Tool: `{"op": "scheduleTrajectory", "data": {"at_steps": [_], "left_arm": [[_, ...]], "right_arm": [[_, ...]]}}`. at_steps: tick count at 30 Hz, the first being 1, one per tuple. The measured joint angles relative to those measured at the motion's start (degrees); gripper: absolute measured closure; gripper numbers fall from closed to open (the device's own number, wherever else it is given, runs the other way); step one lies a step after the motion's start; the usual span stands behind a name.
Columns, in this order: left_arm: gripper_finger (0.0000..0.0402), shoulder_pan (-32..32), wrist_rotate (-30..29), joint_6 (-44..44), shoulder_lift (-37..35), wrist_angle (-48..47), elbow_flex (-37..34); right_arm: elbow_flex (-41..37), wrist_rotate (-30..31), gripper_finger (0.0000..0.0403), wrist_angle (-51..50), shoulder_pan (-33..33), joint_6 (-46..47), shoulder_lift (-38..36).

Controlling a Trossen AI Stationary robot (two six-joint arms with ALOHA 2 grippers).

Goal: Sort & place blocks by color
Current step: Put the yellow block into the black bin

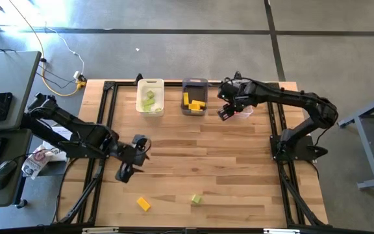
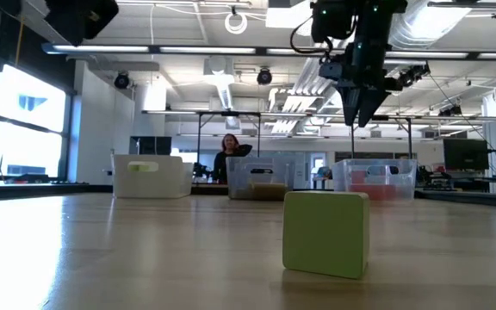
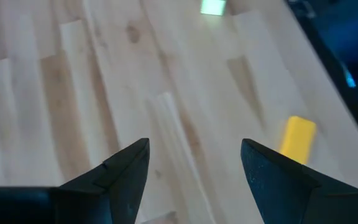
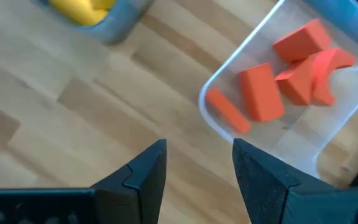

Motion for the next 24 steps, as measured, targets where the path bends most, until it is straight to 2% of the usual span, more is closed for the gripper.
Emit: {"op": "scheduleTrajectory", "data": {"at_steps": [8,24], "left_arm": [[0.0163,-8.4,-3.3,-7.1,1.8,2.5,0.0],[0.0163,-17.8,-4.3,-8.0,16.1,14.3,0.0]], "right_arm": [[0.0,0.0,0.0233,0.0,6.3,4.5,0.0],[0.0,-0.1,0.0233,0.2,13.5,10.2,0.0]]}}
